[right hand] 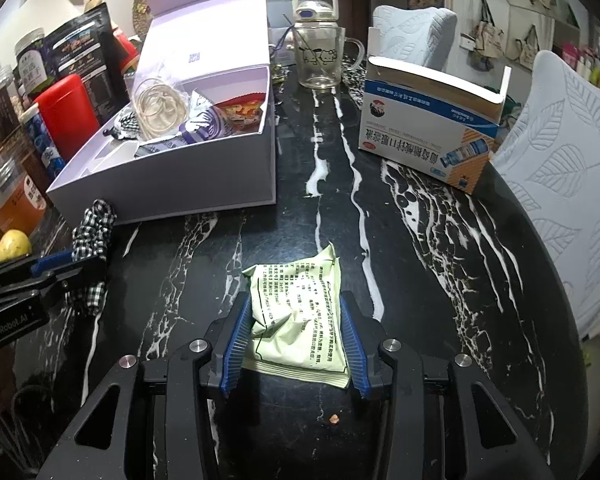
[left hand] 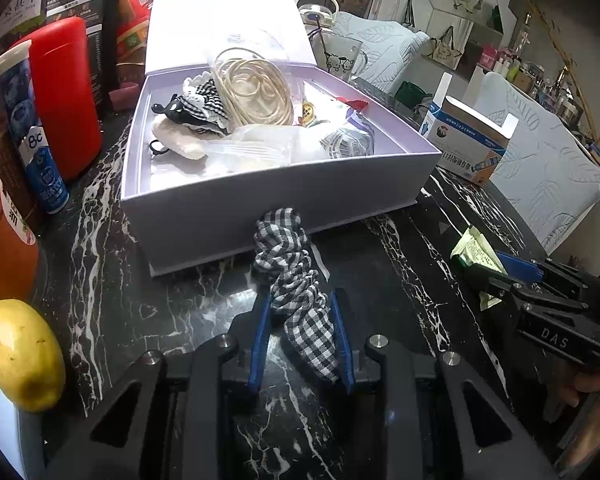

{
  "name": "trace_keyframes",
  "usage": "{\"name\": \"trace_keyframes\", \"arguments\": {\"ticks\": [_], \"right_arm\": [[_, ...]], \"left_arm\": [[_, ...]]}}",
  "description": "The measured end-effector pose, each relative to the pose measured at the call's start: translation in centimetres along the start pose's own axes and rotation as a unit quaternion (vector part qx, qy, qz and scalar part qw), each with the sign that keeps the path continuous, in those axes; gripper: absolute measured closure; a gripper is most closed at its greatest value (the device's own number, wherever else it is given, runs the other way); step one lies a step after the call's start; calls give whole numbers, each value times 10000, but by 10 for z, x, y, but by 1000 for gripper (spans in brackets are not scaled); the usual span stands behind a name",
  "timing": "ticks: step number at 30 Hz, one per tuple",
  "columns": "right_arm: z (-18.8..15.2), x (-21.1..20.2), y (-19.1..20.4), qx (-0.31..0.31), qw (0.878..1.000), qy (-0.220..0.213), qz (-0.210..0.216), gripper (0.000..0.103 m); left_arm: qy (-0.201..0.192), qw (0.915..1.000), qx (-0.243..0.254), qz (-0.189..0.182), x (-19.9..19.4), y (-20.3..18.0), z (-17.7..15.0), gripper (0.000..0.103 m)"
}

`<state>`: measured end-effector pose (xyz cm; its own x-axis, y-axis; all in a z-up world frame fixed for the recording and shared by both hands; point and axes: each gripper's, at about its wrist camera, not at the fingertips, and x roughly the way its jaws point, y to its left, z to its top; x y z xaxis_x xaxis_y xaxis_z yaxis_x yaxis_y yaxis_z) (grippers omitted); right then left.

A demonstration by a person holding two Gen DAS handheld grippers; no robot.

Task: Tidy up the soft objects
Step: 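Carry the green packet and gingham scrunchie up over the lavender box with both grippers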

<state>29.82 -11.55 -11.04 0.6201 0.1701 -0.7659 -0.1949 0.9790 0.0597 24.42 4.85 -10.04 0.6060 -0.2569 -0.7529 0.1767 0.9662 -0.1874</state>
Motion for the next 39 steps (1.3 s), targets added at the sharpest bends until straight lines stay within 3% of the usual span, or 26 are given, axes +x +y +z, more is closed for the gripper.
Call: {"name": "trace_keyframes", "arguments": {"ticks": [3, 6, 11, 20, 26, 39], "right_arm": [[-2, -3, 6, -107, 9999, 32, 23, 61], [-6, -8, 8, -30, 9995, 82, 316, 61], [-10, -21, 12, -56, 9994, -13, 337, 61], [-3, -49, 31, -417, 9955, -207, 825, 61], [16, -65, 35, -574, 9895, -351, 1278, 61], [93, -108, 39, -771, 9800, -1162, 1417, 61]], "left_arm": [[-144, 9997, 167, 82, -6, -7, 0, 78], [-240, 9995, 214, 32, -13, -12, 0, 79], [-370, 9988, 309, 15, -26, -22, 1, 79], [-707, 9969, 294, -198, -58, -34, 14, 79], [-1034, 9943, 216, -109, -81, -35, 32, 79], [-1820, 9826, 374, 73, -125, -43, 97, 79]]}}
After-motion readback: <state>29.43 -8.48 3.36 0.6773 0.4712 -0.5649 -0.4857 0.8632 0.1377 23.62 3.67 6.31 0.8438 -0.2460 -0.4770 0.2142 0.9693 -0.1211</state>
